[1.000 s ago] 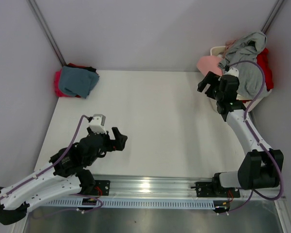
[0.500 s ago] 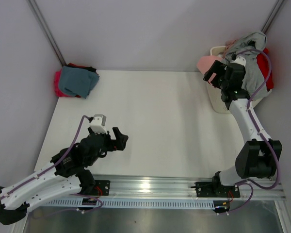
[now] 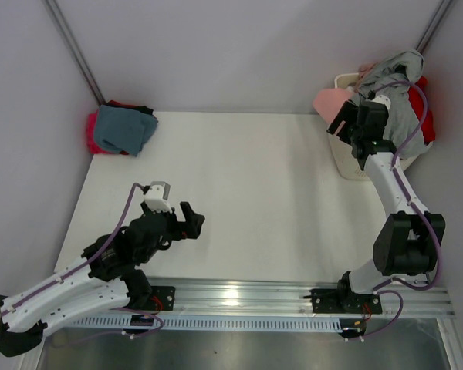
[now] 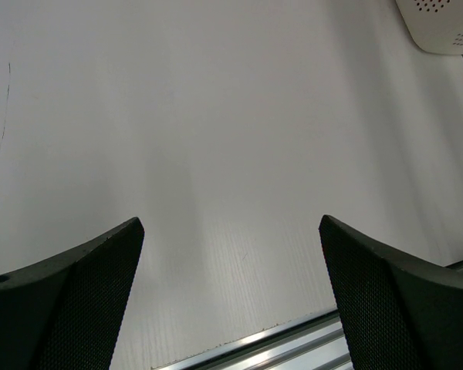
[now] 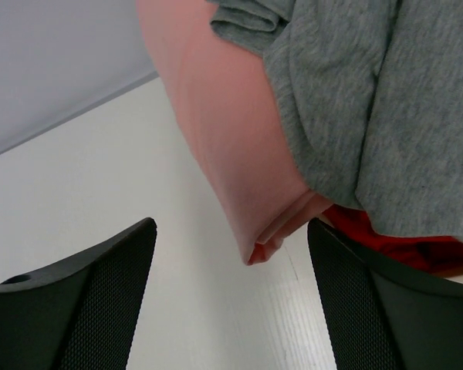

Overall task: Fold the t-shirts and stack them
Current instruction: Grab crumpled tshirt from bin with the right arm

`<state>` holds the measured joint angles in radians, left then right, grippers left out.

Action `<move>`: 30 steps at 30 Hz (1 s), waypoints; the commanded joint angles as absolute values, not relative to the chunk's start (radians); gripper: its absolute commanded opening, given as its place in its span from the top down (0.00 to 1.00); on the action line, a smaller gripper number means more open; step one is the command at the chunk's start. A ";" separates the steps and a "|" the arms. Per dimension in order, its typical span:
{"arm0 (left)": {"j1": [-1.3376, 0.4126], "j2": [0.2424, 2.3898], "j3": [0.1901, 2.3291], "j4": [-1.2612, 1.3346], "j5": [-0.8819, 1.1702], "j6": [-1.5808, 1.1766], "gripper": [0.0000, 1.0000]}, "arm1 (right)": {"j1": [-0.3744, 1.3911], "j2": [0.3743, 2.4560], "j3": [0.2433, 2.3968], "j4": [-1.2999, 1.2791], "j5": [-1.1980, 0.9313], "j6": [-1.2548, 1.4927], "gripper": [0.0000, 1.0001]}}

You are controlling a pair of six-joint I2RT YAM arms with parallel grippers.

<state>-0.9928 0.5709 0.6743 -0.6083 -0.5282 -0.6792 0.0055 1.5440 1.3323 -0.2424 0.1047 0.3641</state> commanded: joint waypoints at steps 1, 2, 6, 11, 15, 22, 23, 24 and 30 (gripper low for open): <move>-0.997 0.574 0.670 -0.583 -0.532 -0.667 0.01 | -0.021 1.552 1.361 -0.232 0.100 0.357 0.22; -0.997 0.572 0.669 -0.583 -0.532 -0.667 0.01 | -0.023 1.551 1.362 -0.224 0.095 0.357 0.31; -0.997 0.572 0.670 -0.586 -0.532 -0.669 0.01 | -0.023 1.551 1.364 -0.213 0.078 0.361 0.58; -0.997 0.572 0.670 -0.591 -0.532 -0.670 0.01 | -0.023 1.559 1.370 -0.213 0.064 0.357 0.78; -0.996 0.571 0.670 -0.592 -0.535 -0.672 0.01 | -0.023 1.571 1.376 -0.218 0.031 0.357 1.00; -0.997 0.574 0.670 -0.591 -0.540 -0.672 0.01 | -0.014 1.549 1.397 -0.206 -0.035 0.354 1.00; -0.997 0.575 0.670 -0.592 -0.540 -0.672 0.01 | -0.011 1.545 1.405 -0.207 -0.055 0.351 1.00; -0.997 0.574 0.670 -0.592 -0.540 -0.672 0.01 | -0.008 1.536 1.423 -0.210 -0.066 0.347 1.00; -0.997 0.575 0.673 -0.592 -0.551 -0.673 0.01 | 0.061 1.454 1.521 -0.192 -0.202 0.273 1.00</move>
